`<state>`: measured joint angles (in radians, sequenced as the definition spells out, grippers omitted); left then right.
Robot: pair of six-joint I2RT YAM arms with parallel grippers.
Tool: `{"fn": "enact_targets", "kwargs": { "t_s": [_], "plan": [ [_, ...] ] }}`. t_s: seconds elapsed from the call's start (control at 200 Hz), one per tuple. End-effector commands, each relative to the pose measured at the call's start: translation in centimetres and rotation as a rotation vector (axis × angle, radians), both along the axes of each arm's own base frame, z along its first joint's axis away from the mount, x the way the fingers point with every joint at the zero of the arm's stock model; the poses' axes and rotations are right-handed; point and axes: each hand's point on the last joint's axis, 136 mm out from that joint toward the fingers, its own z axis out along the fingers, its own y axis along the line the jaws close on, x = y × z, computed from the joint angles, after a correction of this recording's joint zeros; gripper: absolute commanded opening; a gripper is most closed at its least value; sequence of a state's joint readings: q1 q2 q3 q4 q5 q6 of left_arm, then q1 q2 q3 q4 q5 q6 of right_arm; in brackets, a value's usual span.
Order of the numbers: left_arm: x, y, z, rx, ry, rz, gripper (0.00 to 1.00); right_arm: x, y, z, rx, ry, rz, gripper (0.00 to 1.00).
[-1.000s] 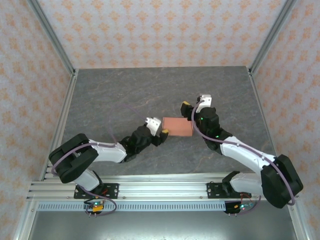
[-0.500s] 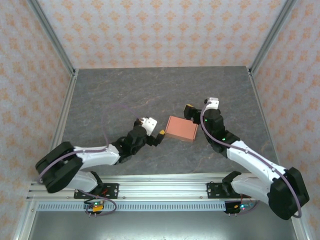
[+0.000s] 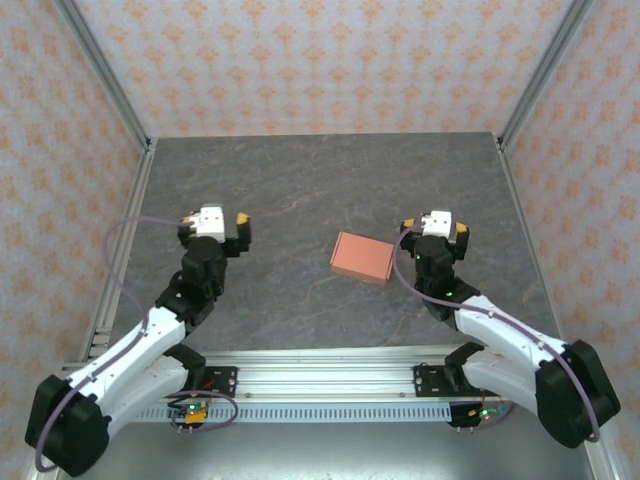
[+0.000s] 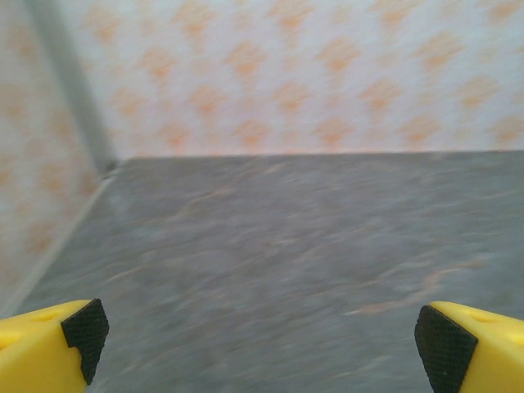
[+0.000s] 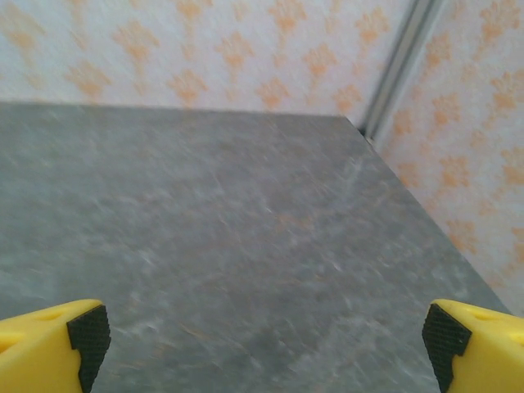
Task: Fold the paper box
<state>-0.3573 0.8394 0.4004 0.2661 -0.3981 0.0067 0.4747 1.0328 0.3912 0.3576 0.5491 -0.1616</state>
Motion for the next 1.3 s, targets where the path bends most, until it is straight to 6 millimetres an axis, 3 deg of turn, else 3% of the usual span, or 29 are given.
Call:
{"fn": "enact_targets", "kwargs": {
  "t_s": [0.0, 0.15, 0.24, 0.315, 0.375, 0.435, 0.501, 0.566, 0.651, 1.291],
  "plan": [
    [-0.1, 1.6, -4.0, 0.063, 0.115, -0.017, 1.0, 1.0, -2.4, -1.1, 0.101, -0.024, -0.067, 0.99],
    [2.0, 2.5, -6.3, 0.018, 0.144, -0.03, 1.0, 2.7, -4.5, -4.0, 0.22, -0.036, -0.056, 0.99],
    [3.8, 3.0, -8.1, -0.067, 0.141, -0.055, 1.0, 4.2, -5.2, -4.5, 0.203, 0.002, -0.063, 0.99],
    [5.1, 2.7, -8.2, -0.046, 0.146, -0.095, 1.0, 5.4, -5.5, -4.6, 0.177, -0.02, -0.046, 0.99],
    [6.0, 3.0, -8.2, -0.062, 0.097, -0.089, 1.0, 5.8, -6.8, -5.8, 0.221, 0.002, -0.094, 0.99],
    [6.7, 4.1, -9.7, -0.093, 0.113, -0.049, 1.0, 6.2, -7.5, -7.6, 0.275, 0.008, -0.094, 0.99],
    [7.7, 4.7, -10.8, -0.116, 0.121, -0.029, 1.0, 5.8, -7.7, -7.6, 0.28, -0.023, -0.091, 0.99],
    [7.7, 4.7, -11.0, -0.112, 0.153, -0.026, 1.0, 5.8, -8.3, -7.5, 0.284, -0.025, -0.118, 0.99],
    [7.7, 4.7, -11.1, -0.11, 0.157, -0.027, 1.0, 6.5, -7.5, -8.0, 0.271, 0.051, -0.092, 0.99],
    [7.8, 4.2, -11.2, -0.085, 0.175, -0.032, 1.0, 6.5, -7.6, -7.8, 0.271, 0.033, -0.091, 0.99]
  ]
}}
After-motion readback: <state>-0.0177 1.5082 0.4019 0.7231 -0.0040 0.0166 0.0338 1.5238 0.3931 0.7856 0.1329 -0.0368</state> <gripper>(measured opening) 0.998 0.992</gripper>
